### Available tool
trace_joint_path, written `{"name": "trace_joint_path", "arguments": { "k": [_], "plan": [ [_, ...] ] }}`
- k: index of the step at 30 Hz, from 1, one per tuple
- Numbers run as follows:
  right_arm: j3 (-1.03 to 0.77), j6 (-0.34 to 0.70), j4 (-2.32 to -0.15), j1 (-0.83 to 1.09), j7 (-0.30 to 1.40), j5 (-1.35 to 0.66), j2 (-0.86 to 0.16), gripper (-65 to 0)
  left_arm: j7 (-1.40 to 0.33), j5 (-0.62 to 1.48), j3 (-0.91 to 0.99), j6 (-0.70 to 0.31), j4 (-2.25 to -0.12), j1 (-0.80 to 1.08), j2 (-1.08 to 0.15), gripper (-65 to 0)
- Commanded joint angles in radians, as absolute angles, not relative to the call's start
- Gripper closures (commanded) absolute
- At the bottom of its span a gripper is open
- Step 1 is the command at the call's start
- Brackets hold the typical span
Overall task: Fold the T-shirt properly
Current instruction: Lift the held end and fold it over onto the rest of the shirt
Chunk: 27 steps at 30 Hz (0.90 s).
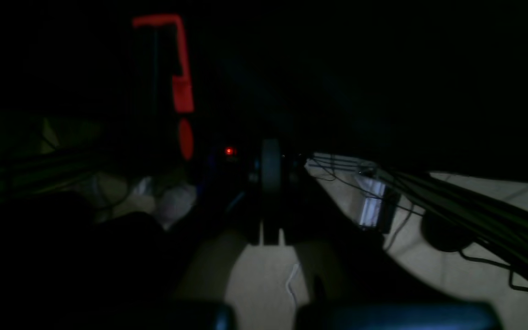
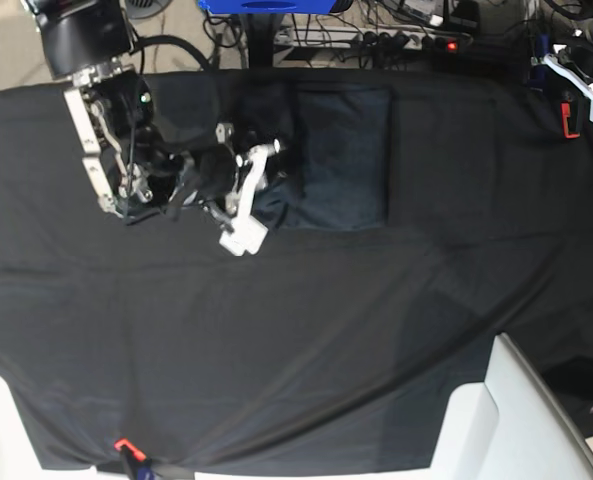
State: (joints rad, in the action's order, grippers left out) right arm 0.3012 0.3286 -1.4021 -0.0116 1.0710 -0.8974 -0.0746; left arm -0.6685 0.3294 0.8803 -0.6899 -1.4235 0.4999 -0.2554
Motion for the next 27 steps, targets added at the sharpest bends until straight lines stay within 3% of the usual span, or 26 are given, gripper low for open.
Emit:
{"name": "trace_joint_path", "arguments": {
  "k": [1, 7, 12, 21, 27],
  "plan": [
    [0.300, 0.332, -1.392, -0.042, 1.061, -0.914, -0.077, -0.2, -0.653, 0.337, 0.888, -0.698, -1.425, 0.506, -0.272, 0.0],
    [0.325, 0.329, -1.296, -0.099, 1.050, -0.898, -0.073, -0.2, -0.651, 0.337, 0.888, -0.698, -1.419, 0.506, -0.272, 0.0],
    [0.438, 0.257, -1.299, -0.117, 1.049, -0.828, -0.036, -0.2, -0.651, 0.337, 0.888, -0.698, -1.423, 0.498, -0.274, 0.0],
    [0.461, 0.165, -1.299, -0.131, 1.029, -0.704, 0.004, -0.2, -0.651, 0.337, 0.886, -0.698, -1.419, 0.492, -0.274, 0.0],
    [0.607, 0.079, -1.302, -0.130, 0.990, -0.536, 0.054, 0.0, -0.651, 0.337, 0.886, -0.698, -1.419, 0.490, -0.274, 0.0]
  ]
}}
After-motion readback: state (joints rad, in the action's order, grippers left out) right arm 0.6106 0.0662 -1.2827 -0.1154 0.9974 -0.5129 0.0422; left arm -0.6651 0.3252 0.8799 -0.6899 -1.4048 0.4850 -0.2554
